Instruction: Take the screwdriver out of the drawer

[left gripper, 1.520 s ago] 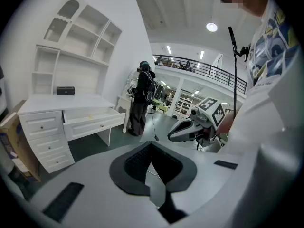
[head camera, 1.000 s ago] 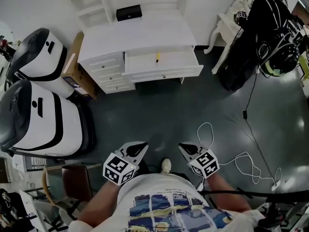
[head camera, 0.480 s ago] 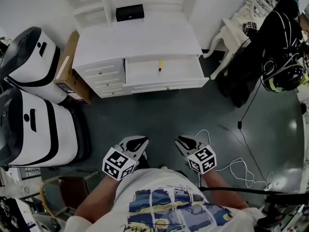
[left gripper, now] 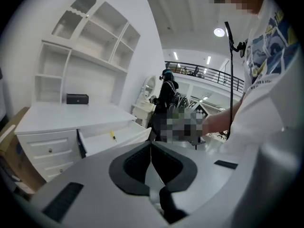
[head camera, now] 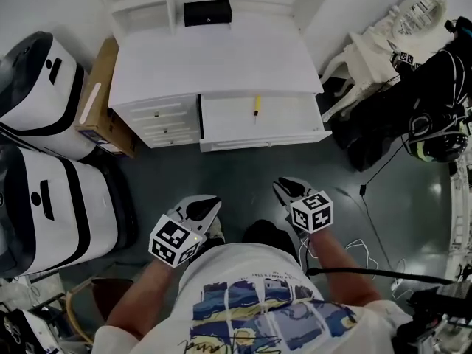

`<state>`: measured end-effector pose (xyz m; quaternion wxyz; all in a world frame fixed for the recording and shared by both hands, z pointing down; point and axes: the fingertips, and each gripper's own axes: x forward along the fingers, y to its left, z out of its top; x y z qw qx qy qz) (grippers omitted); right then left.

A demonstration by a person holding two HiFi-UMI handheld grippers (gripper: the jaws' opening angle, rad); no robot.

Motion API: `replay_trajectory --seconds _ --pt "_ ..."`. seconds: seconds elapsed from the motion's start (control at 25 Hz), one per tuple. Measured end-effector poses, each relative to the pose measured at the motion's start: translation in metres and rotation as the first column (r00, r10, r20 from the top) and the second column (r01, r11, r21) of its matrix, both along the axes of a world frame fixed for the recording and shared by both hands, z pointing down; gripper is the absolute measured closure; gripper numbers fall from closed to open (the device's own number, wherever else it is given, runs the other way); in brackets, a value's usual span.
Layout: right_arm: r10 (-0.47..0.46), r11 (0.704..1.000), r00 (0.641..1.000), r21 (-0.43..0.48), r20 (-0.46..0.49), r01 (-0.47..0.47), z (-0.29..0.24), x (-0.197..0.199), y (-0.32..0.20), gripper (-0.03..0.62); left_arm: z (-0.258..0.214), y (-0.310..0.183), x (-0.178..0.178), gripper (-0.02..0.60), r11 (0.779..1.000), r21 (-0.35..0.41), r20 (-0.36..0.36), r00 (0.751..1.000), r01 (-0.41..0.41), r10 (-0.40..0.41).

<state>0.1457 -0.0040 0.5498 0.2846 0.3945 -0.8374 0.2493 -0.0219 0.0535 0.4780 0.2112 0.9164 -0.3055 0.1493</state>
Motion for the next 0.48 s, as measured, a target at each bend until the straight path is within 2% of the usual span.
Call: replay_trajectory --seconds 0.2,0.48 --pt "0.036 0.999 0.999 -0.031 -0.03 -0.037 0.014 0.0 -0.051 0.493 0.001 -0.013 -0.031 0.568 0.995 -0.02 -0.021 0.995 0.096 -0.096" --pt "0.034 0.998 0.999 -0.052 -0.037 -0.036 0.047 0.004 -0.169 0.465 0.005 -0.07 -0.042 0.568 0.977 -0.048 0.02 0.978 0.207 -0.206"
